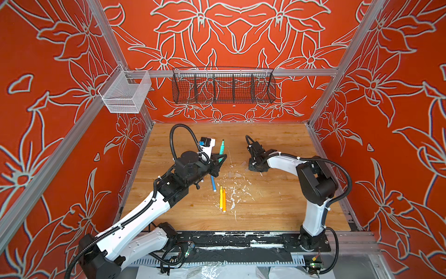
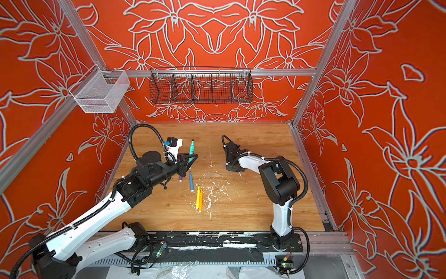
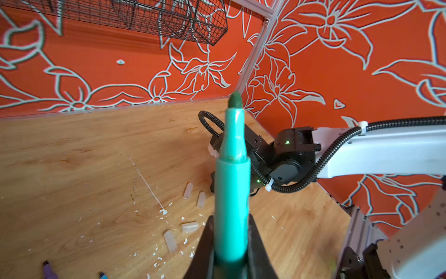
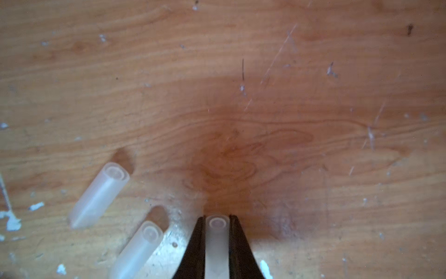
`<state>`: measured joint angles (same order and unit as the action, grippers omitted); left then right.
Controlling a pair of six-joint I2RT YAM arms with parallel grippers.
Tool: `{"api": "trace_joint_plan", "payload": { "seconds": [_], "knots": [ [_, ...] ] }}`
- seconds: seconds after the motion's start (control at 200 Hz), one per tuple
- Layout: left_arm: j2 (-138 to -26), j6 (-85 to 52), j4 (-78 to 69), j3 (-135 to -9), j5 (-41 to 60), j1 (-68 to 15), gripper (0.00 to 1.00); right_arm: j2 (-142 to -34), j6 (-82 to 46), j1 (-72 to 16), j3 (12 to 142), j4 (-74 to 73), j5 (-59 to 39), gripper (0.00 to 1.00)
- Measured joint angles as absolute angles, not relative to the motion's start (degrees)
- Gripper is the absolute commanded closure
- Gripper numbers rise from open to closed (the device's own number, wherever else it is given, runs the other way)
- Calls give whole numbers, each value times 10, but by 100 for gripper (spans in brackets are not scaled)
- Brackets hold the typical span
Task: Insert the pens into the pen caps
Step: 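Close the right gripper on the cap and lift it off the table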
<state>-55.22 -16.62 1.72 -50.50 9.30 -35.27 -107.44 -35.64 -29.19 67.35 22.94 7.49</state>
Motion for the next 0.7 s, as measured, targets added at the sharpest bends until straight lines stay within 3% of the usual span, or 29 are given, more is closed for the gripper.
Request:
{"api": "trace_joint_plan", "payload": {
  "seconds": [0.265,0.696],
  "knots": [
    [-503,-194,11,-495,139,-353,100,-951,-365,-302,618,219,50,98],
    [-606,-156,11,-507,165,-353,100,-782,-361,-302,605,185,34,100]
  ]
}}
